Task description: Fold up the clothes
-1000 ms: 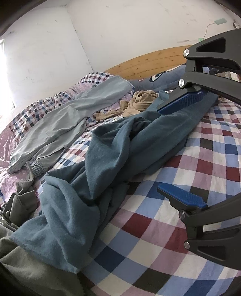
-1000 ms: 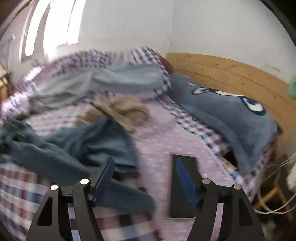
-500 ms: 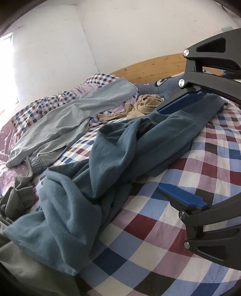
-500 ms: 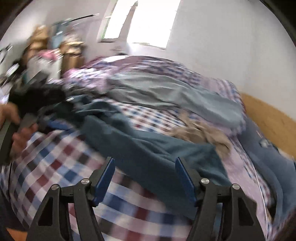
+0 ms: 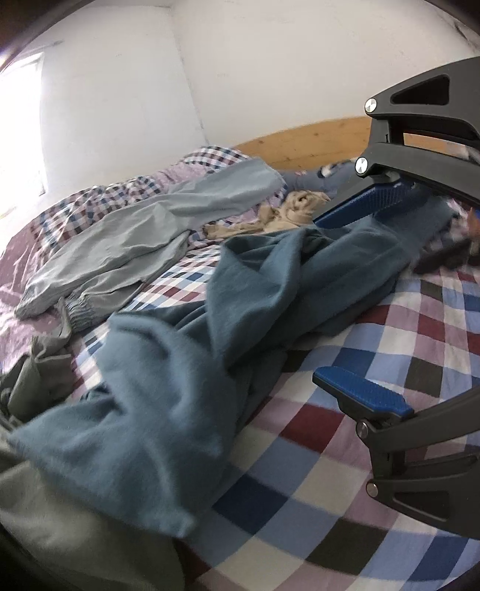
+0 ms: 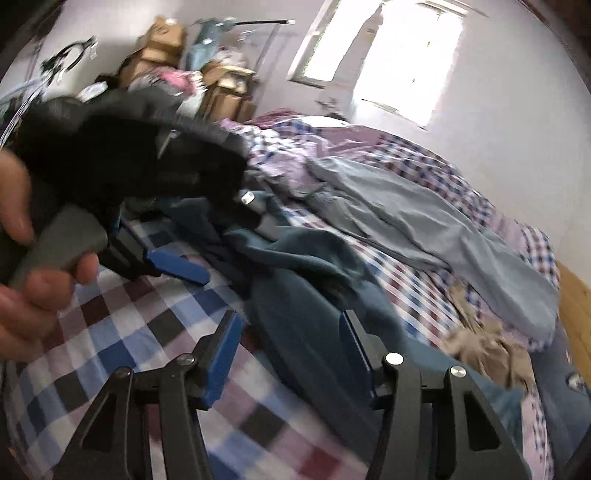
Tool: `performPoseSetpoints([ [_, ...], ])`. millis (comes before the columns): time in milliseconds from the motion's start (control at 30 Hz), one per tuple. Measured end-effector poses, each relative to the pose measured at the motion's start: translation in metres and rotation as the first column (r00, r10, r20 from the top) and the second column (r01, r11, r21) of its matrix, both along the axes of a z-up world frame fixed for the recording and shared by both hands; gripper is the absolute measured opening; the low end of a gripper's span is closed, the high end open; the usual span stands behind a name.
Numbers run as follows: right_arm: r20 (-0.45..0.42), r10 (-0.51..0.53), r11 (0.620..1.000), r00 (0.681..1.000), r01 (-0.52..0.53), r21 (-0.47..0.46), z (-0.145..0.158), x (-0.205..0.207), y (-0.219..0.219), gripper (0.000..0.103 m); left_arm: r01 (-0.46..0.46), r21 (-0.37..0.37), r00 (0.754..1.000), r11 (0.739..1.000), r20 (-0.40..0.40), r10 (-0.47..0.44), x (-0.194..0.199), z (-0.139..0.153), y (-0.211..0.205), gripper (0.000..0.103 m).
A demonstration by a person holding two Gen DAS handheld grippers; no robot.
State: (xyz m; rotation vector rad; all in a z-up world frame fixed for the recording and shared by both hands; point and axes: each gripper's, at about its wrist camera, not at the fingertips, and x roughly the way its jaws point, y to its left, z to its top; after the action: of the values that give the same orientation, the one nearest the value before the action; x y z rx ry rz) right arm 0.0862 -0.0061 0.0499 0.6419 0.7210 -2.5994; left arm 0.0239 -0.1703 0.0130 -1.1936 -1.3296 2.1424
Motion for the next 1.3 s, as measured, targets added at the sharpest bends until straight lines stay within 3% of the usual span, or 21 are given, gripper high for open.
performPoseSetpoints([
  [67,-0.003,0.018,0.999,1.000,-0.018,0.041,-0.011,-0.010,-0.013,0.057,-0.013,0.046,1.000,0.999,0.004,0.013,-0.001,0.000,-0.008,0.081],
  [200,0.032,-0.040,0.997,0.999,0.038,0.068,-0.025,-0.031,-0.013,0.050,-0.021,0.083,1.000,0.996,0.001,0.021,-0.005,0.000,-0.013,0.081],
  [367,0.118,-0.083,0.996,0.990,0.086,-0.021,-0.021,-0.050,0.011,0.010,-0.001,0.073,1.000,0.997,0.019,-0.001,-0.014,-0.005,-0.004,0.080],
  [500,0.172,-0.034,0.986,0.984,0.061,-0.153,-0.005,-0.047,0.032,0.008,0.001,0.068,1.000,0.998,0.016,-0.002,-0.017,-0.006,-0.001,0.080],
  [800,0.152,0.095,0.950,0.984,-0.044,-0.309,0.029,-0.012,0.060,0.004,-0.059,0.047,0.998,0.997,0.005,0.059,-0.021,0.000,-0.003,0.080],
  [967,0.198,0.075,0.885,0.977,0.026,-0.465,0.038,-0.019,0.094,0.004,-0.019,0.069,1.000,0.997,0.013,0.018,-0.023,-0.002,0.007,0.080],
  [1133,0.301,0.018,0.826,0.954,0.155,-0.541,0.028,-0.040,0.122,0.004,0.041,0.102,0.999,0.994,-0.012,-0.040,-0.021,0.000,0.022,0.080],
  [1300,0.299,0.022,0.848,0.954,0.140,-0.511,0.027,-0.039,0.123,0.004,0.054,0.120,0.998,0.991,-0.023,-0.051,-0.023,0.001,0.028,0.075],
])
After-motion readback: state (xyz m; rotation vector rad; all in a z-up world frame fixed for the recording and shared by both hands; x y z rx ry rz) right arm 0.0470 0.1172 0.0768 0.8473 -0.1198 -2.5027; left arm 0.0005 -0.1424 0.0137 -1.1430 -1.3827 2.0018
